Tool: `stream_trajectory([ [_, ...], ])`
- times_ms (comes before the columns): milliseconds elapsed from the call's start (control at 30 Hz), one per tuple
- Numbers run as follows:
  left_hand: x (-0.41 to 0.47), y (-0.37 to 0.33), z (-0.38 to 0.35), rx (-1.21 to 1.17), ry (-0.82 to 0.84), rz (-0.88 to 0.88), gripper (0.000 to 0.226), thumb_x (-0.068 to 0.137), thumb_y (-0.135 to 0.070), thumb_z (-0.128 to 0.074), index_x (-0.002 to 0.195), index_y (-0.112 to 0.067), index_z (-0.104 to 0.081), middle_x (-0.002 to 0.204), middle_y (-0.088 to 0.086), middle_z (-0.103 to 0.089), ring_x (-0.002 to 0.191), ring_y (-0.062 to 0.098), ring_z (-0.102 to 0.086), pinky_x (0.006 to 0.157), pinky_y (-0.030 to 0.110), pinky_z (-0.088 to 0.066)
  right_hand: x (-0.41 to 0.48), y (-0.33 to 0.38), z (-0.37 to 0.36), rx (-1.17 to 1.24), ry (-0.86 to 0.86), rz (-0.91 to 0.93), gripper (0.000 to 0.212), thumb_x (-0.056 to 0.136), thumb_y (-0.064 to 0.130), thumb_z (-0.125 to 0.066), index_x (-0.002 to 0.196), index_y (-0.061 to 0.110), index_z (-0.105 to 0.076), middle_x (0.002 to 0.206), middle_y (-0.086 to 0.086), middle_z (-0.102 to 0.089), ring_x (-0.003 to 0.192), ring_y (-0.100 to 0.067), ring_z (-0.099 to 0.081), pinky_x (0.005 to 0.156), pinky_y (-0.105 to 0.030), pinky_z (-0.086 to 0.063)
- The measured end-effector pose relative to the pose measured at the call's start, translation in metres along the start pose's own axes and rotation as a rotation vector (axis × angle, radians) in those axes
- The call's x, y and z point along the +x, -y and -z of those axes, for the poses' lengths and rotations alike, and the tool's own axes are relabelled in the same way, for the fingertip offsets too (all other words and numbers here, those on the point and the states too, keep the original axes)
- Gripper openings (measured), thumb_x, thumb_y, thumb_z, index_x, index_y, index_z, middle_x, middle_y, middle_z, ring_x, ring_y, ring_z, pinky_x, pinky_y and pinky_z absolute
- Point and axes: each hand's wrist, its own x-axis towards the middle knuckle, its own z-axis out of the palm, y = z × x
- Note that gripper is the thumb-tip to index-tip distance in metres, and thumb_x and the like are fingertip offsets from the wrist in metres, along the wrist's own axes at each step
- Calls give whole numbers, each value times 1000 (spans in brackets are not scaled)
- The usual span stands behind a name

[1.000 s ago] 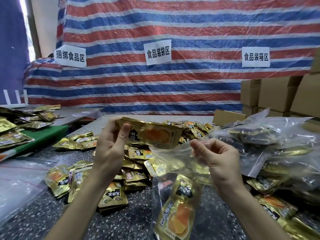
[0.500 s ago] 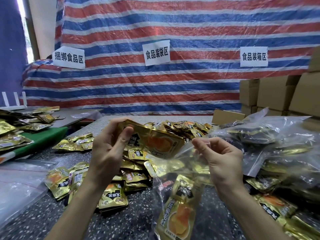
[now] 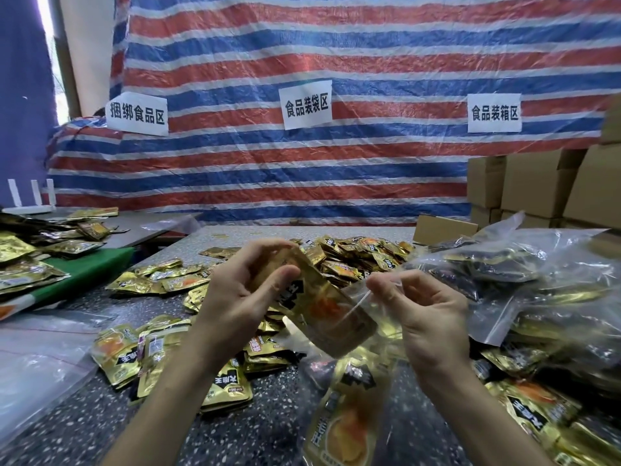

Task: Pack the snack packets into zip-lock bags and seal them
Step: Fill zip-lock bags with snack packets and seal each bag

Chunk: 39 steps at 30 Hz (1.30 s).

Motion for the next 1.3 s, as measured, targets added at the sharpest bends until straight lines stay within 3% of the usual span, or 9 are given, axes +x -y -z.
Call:
stream_trajectory([
  [133, -1, -4, -20, -9, -39, 40, 34, 64, -39, -85, 90, -25, -68, 86, -3, -73, 79, 11, -71, 68, 23, -57, -5, 4, -10, 42, 61, -39, 13, 59, 30, -79, 67, 19, -80, 65, -8, -73, 61, -15, -67, 67, -25, -57],
  [367, 0, -4, -28, -37, 8, 198, 30, 71, -51, -74, 78, -22, -78, 76, 0, -73, 72, 13, -67, 64, 23, -51, -5, 6, -10, 214, 14, -113, 20, 56, 30, -80, 68, 13, -79, 65, -6, -73, 57, -13, -68, 57, -22, -56],
  [533, 0, -3, -27, 199, 297, 245, 80, 65, -98, -24, 81, -38, -75, 101, -13, -67, 93, -3, -62, 75, 20, -44, -2, 4, -9, 322, -95, -132, 20, 55, 26, -80, 67, 10, -78, 66, -5, -72, 58, -12, -66, 56, -21, -56],
  [600, 1, -1, -19, 164, 306, 293, 67, 67, -94, -38, 92, -42, -71, 106, -16, -65, 96, -4, -60, 79, 25, -45, 1, 3, -4, 373, -149, -167, 16, 59, 23, -78, 68, 10, -77, 69, -5, -73, 60, -13, -68, 57, -22, -57],
  [700, 1, 4, -7, -20, 366, 384, 21, 87, -48, -69, 95, -28, -72, 103, 0, -73, 89, 20, -71, 78, 39, -59, 5, 3, 3, 389, -173, -201, 13, 62, 22, -77, 69, 11, -77, 72, -5, -74, 61, -14, -70, 59, -22, -58],
  [800, 0, 5, -3, -98, 246, 348, 7, 85, -18, -69, 89, -16, -75, 90, 12, -74, 78, 27, -70, 72, 35, -60, 7, 3, 5, 259, -137, -206, 22, 56, 31, -79, 68, 13, -79, 70, -7, -75, 59, -16, -70, 55, -22, -57],
  [1033, 4, -1, -1, -396, -151, 286, 33, 59, -23, -82, 91, -16, -77, 76, 16, -74, 66, 20, -70, 60, 22, -57, 16, 8, 26, -205, 102, -110, 22, 75, 26, -74, 72, 5, -78, 65, -15, -72, 53, -18, -66, 49, -23, -53],
  [1133, 7, -4, 0, -528, -203, 340, 26, 51, -24, -85, 73, -13, -78, 71, 12, -74, 63, 16, -71, 57, 19, -56, 18, 13, 32, -219, 135, -71, 27, 73, 32, -75, 72, 5, -77, 63, -12, -72, 51, -16, -64, 48, -22, -50],
  [1300, 6, -13, 3, -526, -181, 271, 54, 29, -49, -99, 68, -17, -79, 68, 1, -73, 61, 8, -66, 57, 17, -53, 20, 20, 34, -37, 131, -5, 41, 66, 57, -82, 73, 17, -78, 65, -5, -69, 57, -16, -61, 53, -22, -50],
])
